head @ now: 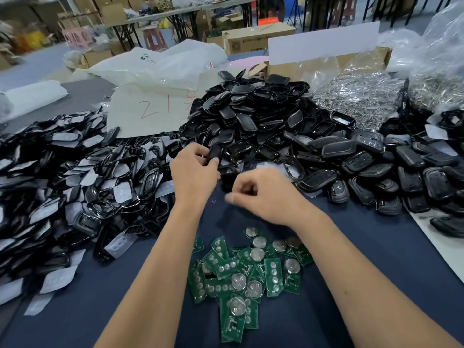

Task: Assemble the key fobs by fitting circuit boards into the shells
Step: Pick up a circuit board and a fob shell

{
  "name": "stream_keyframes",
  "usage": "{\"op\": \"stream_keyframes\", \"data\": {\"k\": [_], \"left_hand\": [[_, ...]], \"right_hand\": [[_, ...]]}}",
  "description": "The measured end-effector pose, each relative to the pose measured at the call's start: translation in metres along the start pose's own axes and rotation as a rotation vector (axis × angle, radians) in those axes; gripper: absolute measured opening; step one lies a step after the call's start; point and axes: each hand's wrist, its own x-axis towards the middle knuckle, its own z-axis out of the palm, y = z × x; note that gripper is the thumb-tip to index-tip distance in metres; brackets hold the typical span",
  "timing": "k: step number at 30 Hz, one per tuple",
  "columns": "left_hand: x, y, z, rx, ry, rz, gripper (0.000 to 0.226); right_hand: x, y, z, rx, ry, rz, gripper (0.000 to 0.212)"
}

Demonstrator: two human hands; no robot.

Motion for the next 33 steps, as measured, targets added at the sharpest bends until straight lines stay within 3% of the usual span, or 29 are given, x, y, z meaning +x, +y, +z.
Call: {"op": "stream_keyframes", "data": {"k": [5,12,15,19,22,33], "left_hand": [[-0.005,-0.015,-0.020,-0.082,-0.009,-0.055,0.016],[-0.016,-0.022,-0.031,-0.282,-0.120,-0.141,0.012],[-0.020,-0.018,-0.031,-0.402,-0.163,-0.171,0.015],[-0.024,-0.011,-0.029,-0.496,-0.247,-0.197,0.017],[-0.028,-0.009,-0.028,-0.520,-0.331,-0.219,0.018],[-0.031,-0.010,-0.024,-0.531,-0.380,-0.298,0.018]], "right_hand": [[-0.006,-0.018,0.011,-0.064,-0.304,-0.170,0.026],[-0.007,-0.020,0.013,0.018,-0.477,-0.182,0.018],[-0.004,-0.013,0.012,0.220,-0.322,-0.127,0.017],[0.004,-0.003,0.019,0.600,0.109,0.056,0.017],[0.005,0.007,0.018,0.634,0.363,0.131,0.017],[0.002,0.003,0.020,0.556,0.496,0.049,0.008]]}}
